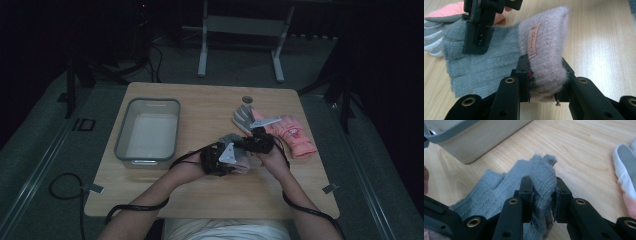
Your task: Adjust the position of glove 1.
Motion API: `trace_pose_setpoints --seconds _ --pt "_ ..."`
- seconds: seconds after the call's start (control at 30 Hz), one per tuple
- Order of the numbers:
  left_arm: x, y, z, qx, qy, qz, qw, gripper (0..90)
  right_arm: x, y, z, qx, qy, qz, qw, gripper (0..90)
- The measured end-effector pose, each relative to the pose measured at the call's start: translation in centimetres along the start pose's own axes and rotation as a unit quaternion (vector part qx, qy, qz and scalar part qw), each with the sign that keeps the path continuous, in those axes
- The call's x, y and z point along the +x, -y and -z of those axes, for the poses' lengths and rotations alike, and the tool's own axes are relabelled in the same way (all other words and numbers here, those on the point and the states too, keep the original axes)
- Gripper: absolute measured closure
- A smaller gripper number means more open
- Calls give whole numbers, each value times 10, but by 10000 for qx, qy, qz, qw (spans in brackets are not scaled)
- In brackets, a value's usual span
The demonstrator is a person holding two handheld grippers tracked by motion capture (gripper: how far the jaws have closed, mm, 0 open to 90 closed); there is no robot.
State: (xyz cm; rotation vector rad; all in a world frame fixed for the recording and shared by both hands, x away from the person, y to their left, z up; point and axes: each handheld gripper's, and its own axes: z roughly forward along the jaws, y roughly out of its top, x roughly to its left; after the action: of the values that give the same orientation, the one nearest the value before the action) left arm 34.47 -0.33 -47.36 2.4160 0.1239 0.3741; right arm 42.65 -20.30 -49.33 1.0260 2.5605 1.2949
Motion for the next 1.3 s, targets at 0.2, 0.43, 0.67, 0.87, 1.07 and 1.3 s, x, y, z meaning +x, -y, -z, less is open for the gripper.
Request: trace_pose_setpoints --seconds 0.2,0.43,0.67,0.87,1.07,1.3 --pt "7 0 16 16 -104 9 9999 697 7 -19 0 -60 12 85 9999 735" --pt "13 0 32 66 -181 6 9998 695 15 -34 -2 -102 13 176 9998 735" --pt "18 1 48 123 -257 0 9996 694 22 -47 -5 -156 -44 193 9997 735" --pt "23 2 61 210 -340 20 9992 692 30 -62 -11 -173 -57 197 9996 735" --pt "27 5 73 231 -384 28 9990 691 36 -72 -15 -210 -91 242 9994 735" --pt "34 10 87 254 -419 125 9987 688 45 -88 -20 -226 -93 343 9991 736"
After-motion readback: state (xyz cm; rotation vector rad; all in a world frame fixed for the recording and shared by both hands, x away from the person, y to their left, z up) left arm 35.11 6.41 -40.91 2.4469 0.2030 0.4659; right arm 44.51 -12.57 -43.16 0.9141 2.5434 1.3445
